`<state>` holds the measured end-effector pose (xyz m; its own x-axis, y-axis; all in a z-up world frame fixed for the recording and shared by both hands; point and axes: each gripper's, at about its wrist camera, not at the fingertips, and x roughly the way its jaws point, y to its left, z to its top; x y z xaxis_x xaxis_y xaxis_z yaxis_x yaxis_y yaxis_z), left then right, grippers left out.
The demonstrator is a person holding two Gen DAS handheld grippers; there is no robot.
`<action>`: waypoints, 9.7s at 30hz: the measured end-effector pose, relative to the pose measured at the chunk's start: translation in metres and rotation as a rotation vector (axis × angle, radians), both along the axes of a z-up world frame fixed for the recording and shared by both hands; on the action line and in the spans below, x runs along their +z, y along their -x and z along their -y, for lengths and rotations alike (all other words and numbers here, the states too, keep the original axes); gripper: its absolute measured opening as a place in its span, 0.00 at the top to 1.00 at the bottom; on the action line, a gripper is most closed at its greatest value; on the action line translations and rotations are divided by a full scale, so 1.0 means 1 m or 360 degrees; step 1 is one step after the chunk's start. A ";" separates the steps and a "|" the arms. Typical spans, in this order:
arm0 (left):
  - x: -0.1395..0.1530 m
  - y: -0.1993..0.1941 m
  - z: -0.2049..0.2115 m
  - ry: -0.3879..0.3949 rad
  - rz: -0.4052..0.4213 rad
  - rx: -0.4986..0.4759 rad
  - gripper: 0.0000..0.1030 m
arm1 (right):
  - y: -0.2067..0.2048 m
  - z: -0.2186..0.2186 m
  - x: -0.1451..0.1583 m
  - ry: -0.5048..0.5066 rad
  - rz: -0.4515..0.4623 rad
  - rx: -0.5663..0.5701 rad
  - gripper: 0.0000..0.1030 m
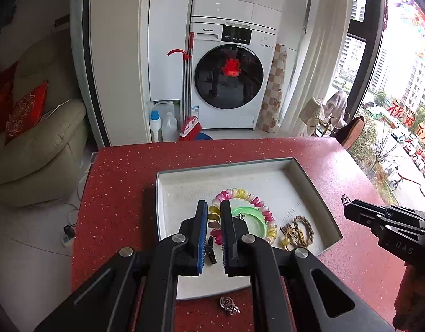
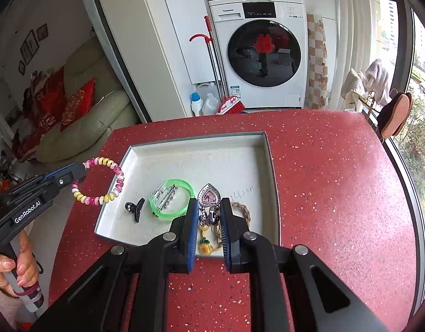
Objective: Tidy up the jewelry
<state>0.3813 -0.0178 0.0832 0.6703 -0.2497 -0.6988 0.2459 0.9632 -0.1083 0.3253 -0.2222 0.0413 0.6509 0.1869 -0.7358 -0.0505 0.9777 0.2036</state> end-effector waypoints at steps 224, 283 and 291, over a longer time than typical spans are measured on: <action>-0.134 0.105 0.018 -0.0238 -0.0355 0.0107 0.06 | 0.178 -0.003 -0.089 -0.0225 -0.0248 0.0059 0.87; -0.030 -0.025 0.018 -0.0086 -0.0062 0.0082 0.67 | -0.014 0.014 -0.020 -0.0187 -0.0054 -0.0111 0.87; -0.084 -0.037 0.043 -0.0209 -0.0146 0.0059 0.67 | -0.038 0.013 -0.060 -0.0108 -0.0151 -0.0149 0.87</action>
